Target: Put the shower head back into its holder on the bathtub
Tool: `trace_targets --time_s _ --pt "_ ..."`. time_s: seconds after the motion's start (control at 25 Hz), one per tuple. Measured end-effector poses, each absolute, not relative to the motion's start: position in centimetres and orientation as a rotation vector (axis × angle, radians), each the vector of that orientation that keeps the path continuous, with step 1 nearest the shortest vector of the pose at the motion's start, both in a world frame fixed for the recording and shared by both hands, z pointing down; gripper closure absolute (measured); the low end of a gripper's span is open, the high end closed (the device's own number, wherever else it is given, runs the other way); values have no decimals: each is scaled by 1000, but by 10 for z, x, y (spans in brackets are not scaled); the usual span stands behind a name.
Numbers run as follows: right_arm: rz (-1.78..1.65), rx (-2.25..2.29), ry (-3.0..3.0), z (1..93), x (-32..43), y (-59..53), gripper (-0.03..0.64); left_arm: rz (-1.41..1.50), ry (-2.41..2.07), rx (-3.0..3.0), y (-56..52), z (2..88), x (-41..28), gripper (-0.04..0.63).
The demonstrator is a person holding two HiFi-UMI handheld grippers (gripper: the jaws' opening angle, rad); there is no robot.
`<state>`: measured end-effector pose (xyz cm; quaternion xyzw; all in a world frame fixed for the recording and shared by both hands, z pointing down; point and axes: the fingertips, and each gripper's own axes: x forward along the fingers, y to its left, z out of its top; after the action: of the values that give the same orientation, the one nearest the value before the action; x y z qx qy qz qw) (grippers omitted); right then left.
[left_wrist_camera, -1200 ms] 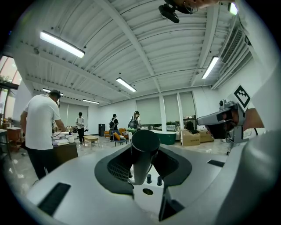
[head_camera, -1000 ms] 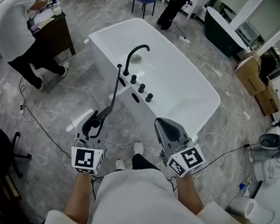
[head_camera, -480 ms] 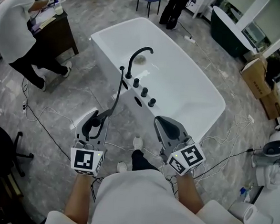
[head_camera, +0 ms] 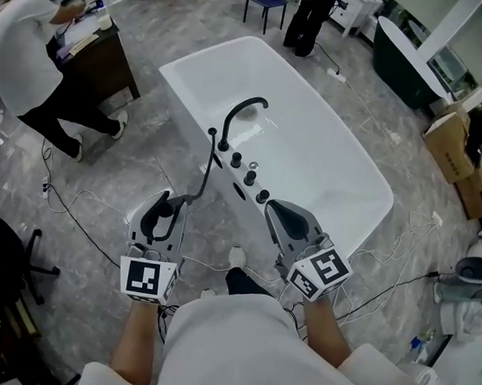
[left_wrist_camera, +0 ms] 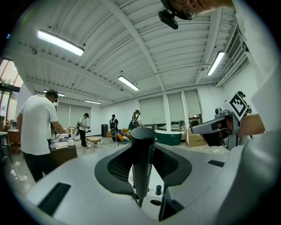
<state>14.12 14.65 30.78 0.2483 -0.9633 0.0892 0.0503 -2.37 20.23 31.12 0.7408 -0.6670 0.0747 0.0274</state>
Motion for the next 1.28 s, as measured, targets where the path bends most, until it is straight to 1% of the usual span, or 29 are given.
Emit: trace_targets --time_s 0.48,0.88,1.28 --pt "248 667 -2988 304 143 77 598 222 -2123 2298 137 284 -5 454" --pt "150 571 -2993 304 110 25 598 230 -2187 2269 88 275 -3 454" --pt "190 579 -2957 303 78 -28 599 188 -2181 2239 38 265 -21 454"
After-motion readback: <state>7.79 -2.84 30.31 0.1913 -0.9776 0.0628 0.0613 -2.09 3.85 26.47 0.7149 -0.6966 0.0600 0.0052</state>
